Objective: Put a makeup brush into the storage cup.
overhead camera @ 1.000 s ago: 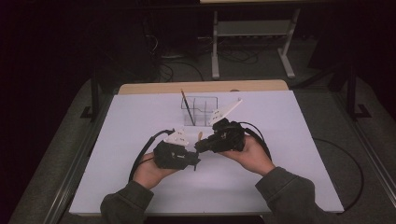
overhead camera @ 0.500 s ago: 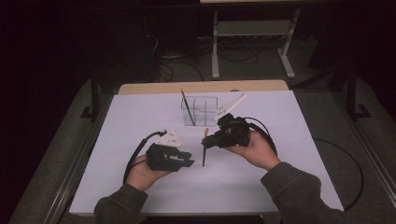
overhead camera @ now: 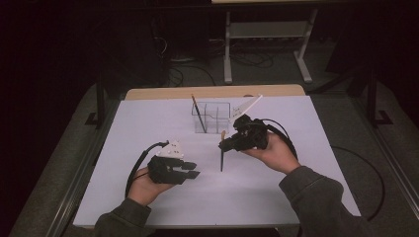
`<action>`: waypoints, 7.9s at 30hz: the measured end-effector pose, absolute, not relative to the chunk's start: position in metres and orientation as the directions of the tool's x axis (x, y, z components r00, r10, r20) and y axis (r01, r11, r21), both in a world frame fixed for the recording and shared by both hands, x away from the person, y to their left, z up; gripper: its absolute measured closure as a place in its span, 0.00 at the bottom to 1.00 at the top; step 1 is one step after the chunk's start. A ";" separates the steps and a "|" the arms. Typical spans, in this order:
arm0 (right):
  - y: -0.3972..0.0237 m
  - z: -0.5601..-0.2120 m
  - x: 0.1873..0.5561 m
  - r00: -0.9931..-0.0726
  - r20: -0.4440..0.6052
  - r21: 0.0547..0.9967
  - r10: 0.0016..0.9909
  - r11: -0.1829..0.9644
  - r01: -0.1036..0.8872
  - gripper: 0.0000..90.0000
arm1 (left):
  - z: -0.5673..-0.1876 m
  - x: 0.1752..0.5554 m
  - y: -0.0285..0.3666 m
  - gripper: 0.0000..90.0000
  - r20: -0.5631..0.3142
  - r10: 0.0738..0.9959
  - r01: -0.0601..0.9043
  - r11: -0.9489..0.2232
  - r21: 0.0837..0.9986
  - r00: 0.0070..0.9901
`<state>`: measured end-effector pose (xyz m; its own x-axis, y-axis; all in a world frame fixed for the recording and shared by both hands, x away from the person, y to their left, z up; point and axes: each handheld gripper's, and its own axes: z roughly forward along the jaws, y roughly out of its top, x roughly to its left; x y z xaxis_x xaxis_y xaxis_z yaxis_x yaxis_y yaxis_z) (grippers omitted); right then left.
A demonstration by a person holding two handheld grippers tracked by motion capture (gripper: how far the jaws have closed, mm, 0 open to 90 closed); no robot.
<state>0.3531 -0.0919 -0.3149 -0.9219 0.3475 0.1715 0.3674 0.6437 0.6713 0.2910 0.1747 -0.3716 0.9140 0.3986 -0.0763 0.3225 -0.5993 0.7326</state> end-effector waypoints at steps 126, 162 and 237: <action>-0.078 -0.250 0.460 -0.833 0.040 0.698 0.552 0.581 0.418 0.92 | -0.378 0.277 0.235 0.36 -0.067 0.524 0.367 -0.494 0.788 0.849; -0.053 -0.266 0.491 -0.798 0.038 0.676 0.602 0.572 0.464 0.92 | -0.375 0.275 0.240 0.34 -0.071 0.540 0.370 -0.468 0.803 0.839; -0.051 -0.313 0.496 -0.777 0.099 0.627 0.622 0.568 0.534 0.74 | -0.373 0.275 0.242 0.32 -0.065 0.547 0.367 -0.464 0.807 0.835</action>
